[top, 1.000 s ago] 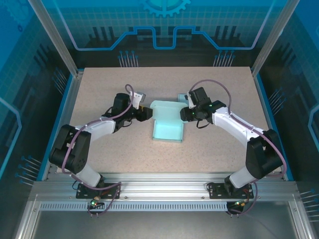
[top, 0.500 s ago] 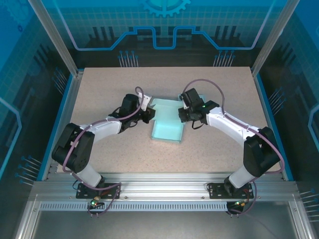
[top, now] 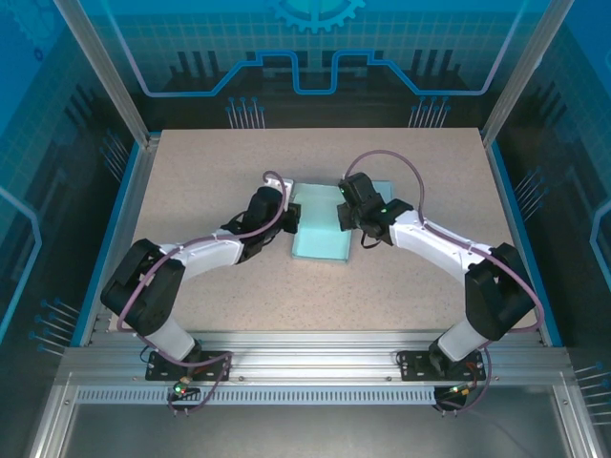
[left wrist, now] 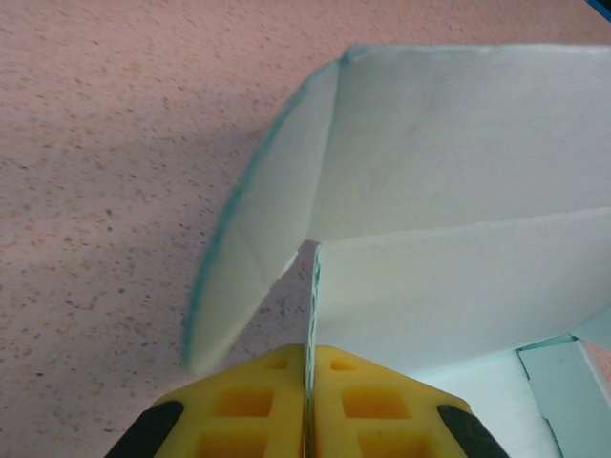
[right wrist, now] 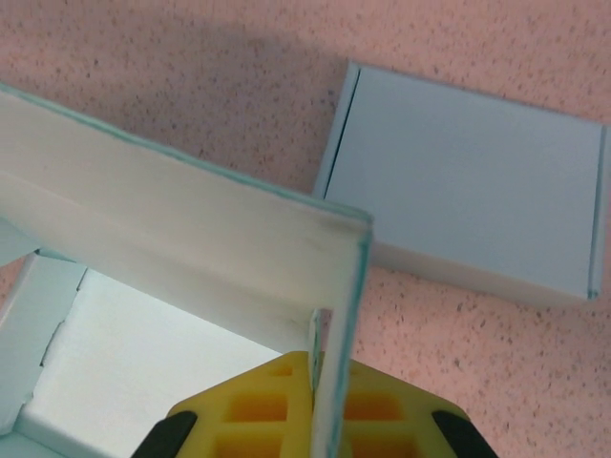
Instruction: Fold the paper box
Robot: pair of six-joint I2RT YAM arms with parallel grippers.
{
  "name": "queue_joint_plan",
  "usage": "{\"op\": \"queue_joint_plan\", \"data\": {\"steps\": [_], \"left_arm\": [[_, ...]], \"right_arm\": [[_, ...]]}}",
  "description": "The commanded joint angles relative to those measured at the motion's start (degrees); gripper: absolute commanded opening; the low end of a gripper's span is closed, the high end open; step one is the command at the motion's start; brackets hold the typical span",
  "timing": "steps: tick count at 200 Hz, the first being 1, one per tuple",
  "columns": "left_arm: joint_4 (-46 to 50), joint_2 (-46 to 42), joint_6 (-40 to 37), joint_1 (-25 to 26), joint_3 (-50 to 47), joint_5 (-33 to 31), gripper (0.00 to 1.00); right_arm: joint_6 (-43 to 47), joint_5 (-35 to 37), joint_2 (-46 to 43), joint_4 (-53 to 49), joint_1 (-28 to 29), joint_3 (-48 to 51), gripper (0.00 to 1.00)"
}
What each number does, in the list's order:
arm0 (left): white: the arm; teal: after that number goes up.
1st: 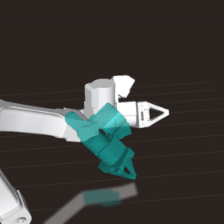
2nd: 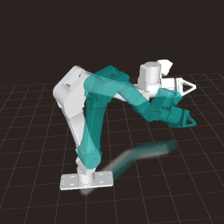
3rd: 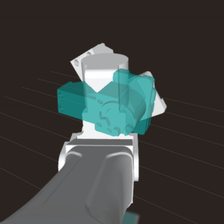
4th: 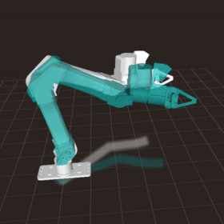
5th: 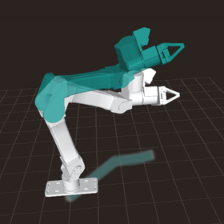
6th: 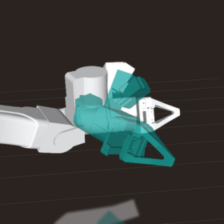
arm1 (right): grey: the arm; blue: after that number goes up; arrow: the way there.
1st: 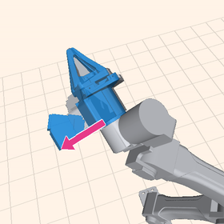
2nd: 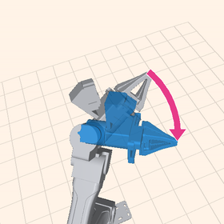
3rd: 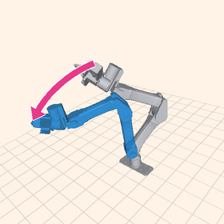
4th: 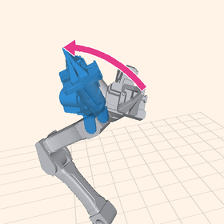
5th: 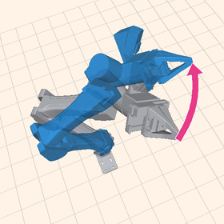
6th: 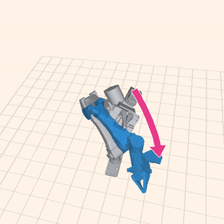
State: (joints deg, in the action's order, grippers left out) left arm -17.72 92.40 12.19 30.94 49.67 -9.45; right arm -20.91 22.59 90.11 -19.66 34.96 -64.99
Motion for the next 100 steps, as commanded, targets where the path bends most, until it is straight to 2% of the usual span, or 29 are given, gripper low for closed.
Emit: {"op": "queue_joint_plan", "data": {"steps": [1, 55, 100], "left_arm": [[-7.5, -1.9, 3.4, 2.4, -0.2, -1.7, 0.10], [-16.9, 0.5, 13.5, 2.8, -6.5, -1.8, 0.18], [-15.9, 0.9, 16.7, 4.1, -7.5, -0.8, 0.19]], "right_arm": [[2.9, -0.4, 1.9, 11.3, 2.6, 0.9, 0.06], [2.1, 0.9, 6.0, 18.9, 4.7, 3.1, 0.06], [0.9, 4.0, 7.4, 20.7, 8.1, 4.4, 0.06]]}}
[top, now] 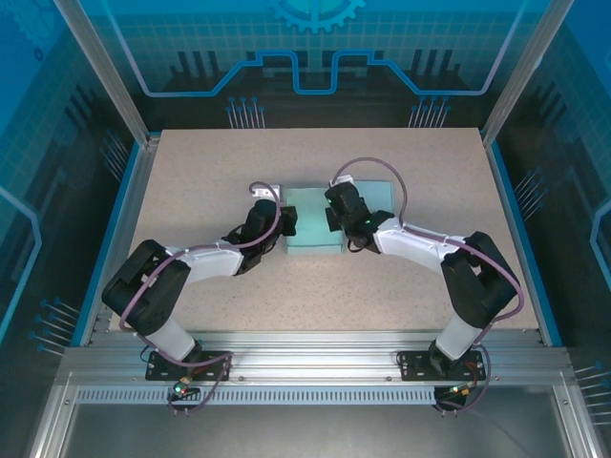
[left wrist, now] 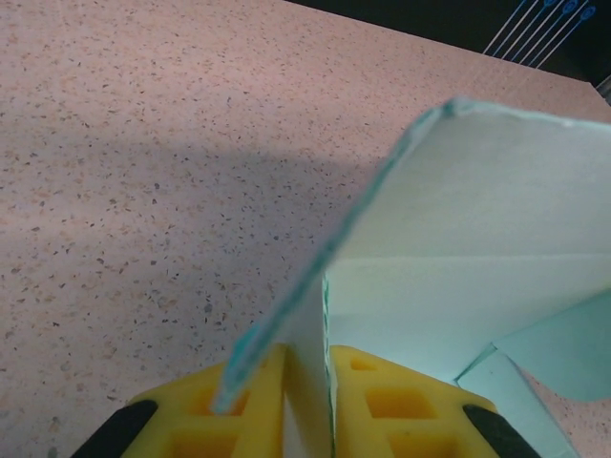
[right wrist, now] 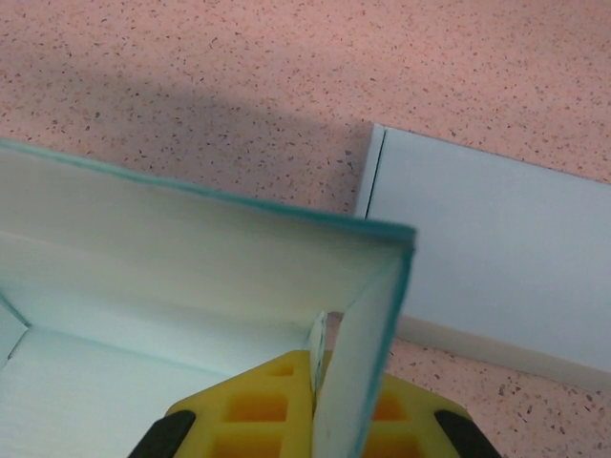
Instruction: Fold the paper box
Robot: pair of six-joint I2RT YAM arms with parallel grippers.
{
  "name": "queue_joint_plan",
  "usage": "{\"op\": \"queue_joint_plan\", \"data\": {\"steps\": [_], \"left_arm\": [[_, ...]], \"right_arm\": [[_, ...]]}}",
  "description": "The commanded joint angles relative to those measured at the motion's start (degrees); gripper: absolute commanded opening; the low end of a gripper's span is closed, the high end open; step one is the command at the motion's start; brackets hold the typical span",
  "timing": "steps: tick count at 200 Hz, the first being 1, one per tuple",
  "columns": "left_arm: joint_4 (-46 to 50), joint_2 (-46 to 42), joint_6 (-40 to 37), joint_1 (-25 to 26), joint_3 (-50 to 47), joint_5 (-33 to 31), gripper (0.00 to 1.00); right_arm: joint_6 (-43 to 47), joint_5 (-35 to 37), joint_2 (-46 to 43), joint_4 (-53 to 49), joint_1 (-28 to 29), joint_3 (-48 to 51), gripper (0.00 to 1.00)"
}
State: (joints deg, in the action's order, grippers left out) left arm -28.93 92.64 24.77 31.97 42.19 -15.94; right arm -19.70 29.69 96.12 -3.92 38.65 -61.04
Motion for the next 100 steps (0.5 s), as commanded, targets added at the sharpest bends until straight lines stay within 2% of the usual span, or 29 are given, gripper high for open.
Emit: {"op": "queue_joint_plan", "data": {"steps": [1, 32, 100], "left_arm": [[-4.7, 0.6, 4.3, 3.1, 0.0, 5.8, 0.19], [-3.1, 0.5, 7.2, 3.3, -1.2, 7.5, 0.20], [-1.7, -2.7, 8.5, 3.6, -5.7, 7.6, 0.20]], "right_arm": [[-0.3, -3.1, 1.4, 5.0, 4.5, 0.5, 0.06], [-0.8, -1.0, 1.1, 6.2, 6.8, 2.6, 0.06], [-3.4, 1.8, -1.7, 7.9, 10.2, 8.1, 0.06]]}}
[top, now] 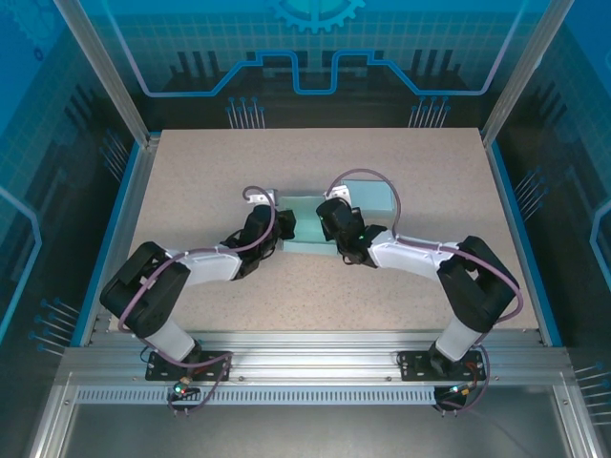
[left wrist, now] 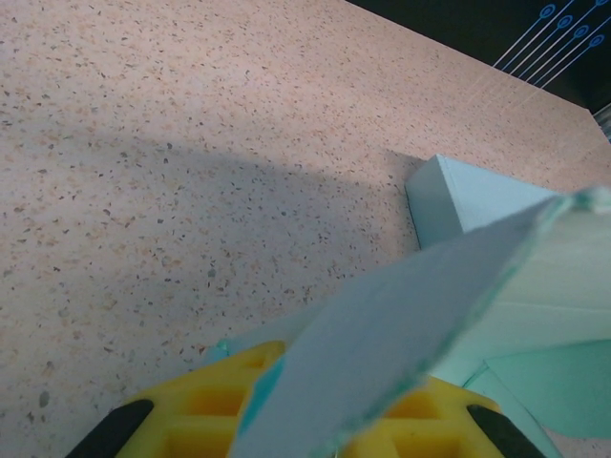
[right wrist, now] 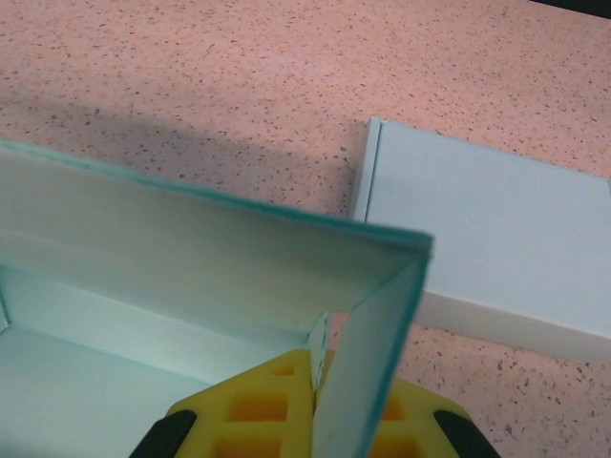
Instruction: Fold the paper box
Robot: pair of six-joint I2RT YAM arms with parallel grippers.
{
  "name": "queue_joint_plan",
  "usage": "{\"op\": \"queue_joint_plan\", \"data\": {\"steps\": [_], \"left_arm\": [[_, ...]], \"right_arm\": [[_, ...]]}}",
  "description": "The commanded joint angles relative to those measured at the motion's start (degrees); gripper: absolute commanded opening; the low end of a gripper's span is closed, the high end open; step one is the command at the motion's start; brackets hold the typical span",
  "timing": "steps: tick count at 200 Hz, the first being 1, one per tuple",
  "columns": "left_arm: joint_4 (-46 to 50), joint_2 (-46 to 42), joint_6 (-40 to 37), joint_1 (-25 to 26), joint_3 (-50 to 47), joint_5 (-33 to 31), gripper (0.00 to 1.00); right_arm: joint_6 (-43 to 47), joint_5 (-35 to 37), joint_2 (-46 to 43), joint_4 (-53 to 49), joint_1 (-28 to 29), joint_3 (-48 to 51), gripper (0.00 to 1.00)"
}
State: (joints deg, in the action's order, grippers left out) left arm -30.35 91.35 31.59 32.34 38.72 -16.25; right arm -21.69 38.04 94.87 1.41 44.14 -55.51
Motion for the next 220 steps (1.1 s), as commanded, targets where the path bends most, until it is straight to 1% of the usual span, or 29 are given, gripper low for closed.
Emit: {"op": "queue_joint_plan", "data": {"steps": [1, 29, 64, 89, 151, 187, 220], "left_arm": [[-0.3, -1.4, 1.7, 3.3, -2.3, 7.9, 0.20], [-0.5, -1.1, 2.2, 3.4, -4.0, 7.9, 0.20], [-3.0, -0.1, 2.9, 4.1, -6.6, 7.0, 0.19], [-6.7, 1.2, 2.7, 5.0, -8.4, 5.2, 0.19], [-14.6, 7.1, 4.1, 6.9, -9.8, 3.6, 0.19], [-14.9, 7.2, 3.9, 7.3, -9.9, 3.2, 0.19], [-11.3, 7.3, 3.5, 7.3, -9.0, 1.5, 0.19]], "right_arm": [[-1.5, -6.6, -0.5, 2.6, 4.7, 2.6, 0.06], [-4.2, -5.7, -0.3, 3.8, 6.2, 4.7, 0.06], [-7.1, -3.7, 0.6, 3.2, 8.3, 4.6, 0.07], [-9.6, -1.9, 0.9, 2.2, 8.8, 3.9, 0.09], [-12.3, -2.1, 1.9, 4.0, 8.9, 2.3, 0.11], [-13.4, -1.5, 2.9, 4.0, 8.9, 1.8, 0.11], [-13.9, -1.1, 2.4, 2.9, 8.8, 0.8, 0.13]]}}
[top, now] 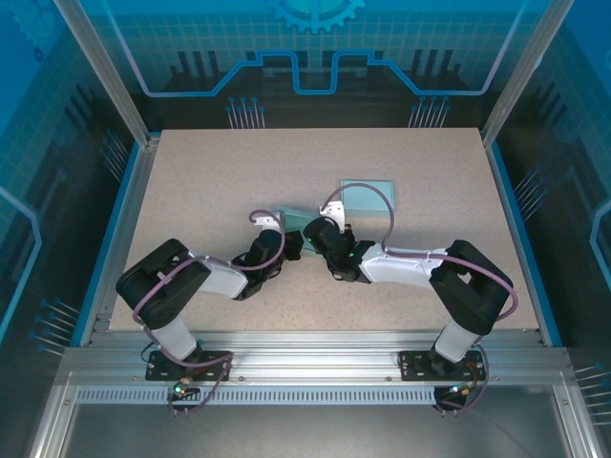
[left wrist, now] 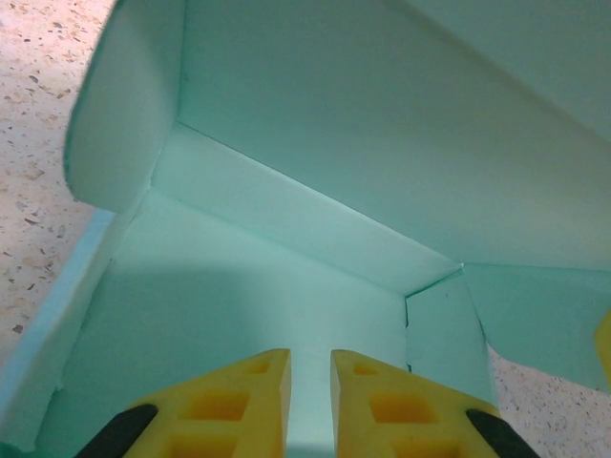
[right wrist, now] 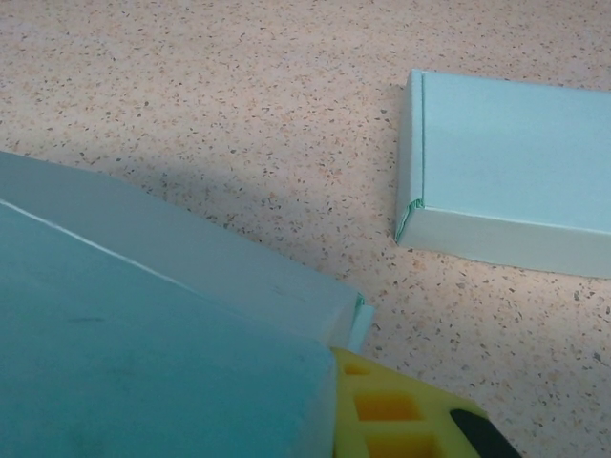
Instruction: Fold the paper box
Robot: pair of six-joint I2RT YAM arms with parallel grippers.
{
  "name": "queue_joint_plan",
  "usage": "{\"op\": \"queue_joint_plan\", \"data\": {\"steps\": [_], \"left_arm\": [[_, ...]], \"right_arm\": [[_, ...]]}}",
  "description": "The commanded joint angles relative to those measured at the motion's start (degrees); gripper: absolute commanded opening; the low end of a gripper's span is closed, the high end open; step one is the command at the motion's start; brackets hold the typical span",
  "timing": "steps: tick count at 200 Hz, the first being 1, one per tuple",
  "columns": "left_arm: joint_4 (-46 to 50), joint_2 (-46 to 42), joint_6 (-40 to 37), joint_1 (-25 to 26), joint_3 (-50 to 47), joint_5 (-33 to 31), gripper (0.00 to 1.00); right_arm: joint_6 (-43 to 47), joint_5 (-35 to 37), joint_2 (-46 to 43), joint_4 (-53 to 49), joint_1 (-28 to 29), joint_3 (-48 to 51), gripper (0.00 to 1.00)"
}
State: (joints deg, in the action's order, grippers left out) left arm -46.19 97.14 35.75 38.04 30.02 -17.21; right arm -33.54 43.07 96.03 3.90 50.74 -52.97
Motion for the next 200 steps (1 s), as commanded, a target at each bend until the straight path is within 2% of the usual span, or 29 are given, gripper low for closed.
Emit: {"op": "queue_joint_plan", "data": {"steps": [1, 98, 167, 200], "left_arm": [[4.6, 1.6, -0.7, 1.6, -0.3, 2.5, 0.19], [3.9, 7.0, 1.4, 1.8, 2.5, 5.4, 0.18], [4.0, 7.1, 1.5, 1.8, 2.8, 6.0, 0.18], [5.0, 4.1, 1.4, 1.9, 2.3, 6.1, 0.19]], "right_arm": [[-2.1, -6.1, 1.3, 0.4, 2.2, -1.7, 0.13], [-6.2, -9.9, 5.1, -0.6, 1.4, -4.5, 0.13], [-7.7, -10.7, 6.3, -2.2, 0.5, -5.5, 0.13], [-8.0, -9.5, 5.4, -3.5, -0.3, -4.0, 0.13]]}}
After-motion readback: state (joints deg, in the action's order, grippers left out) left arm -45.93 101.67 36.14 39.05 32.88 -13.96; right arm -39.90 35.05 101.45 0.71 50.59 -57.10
